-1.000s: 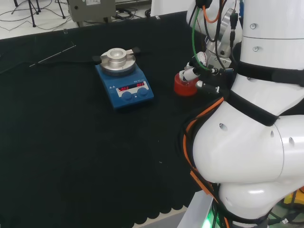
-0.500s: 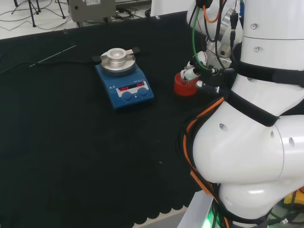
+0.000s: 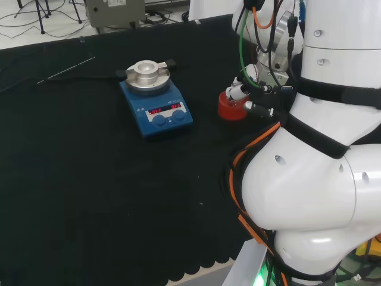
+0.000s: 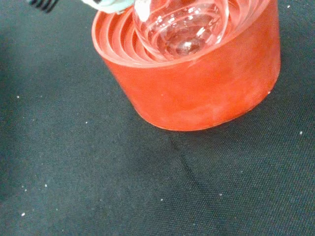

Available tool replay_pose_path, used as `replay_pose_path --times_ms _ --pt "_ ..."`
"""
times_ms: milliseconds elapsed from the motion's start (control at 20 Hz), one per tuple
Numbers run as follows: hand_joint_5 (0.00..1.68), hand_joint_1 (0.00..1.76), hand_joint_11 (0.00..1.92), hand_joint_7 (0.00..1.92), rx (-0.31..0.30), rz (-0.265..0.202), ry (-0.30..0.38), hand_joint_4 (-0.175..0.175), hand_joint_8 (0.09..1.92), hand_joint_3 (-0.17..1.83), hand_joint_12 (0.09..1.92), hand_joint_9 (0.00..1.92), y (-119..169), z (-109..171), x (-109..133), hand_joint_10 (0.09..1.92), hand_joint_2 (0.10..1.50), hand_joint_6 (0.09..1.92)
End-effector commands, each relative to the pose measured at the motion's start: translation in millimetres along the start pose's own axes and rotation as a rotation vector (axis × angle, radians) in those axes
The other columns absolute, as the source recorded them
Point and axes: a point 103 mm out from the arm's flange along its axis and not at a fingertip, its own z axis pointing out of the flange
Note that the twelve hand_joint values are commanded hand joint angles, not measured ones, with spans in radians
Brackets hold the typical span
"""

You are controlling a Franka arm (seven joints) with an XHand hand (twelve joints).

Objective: Pick up the round-bottom flask.

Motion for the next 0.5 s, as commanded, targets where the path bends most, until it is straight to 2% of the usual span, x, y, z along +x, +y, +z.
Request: replay_pose_path --times_ms 50,500 --pt "0.68 0.87 0.00 0.32 0.001 0.003 -0.001 0.014 0.52 0.68 1.33 0.44 0.6 -0.2 0.2 0.57 0.75 0.74" --pt "0.79 0.88 0.04 0.35 -0.019 0.012 -0.007 0.033 0.53 0.69 1.34 0.47 2.4 0.0 2.2 0.58 0.84 0.78"
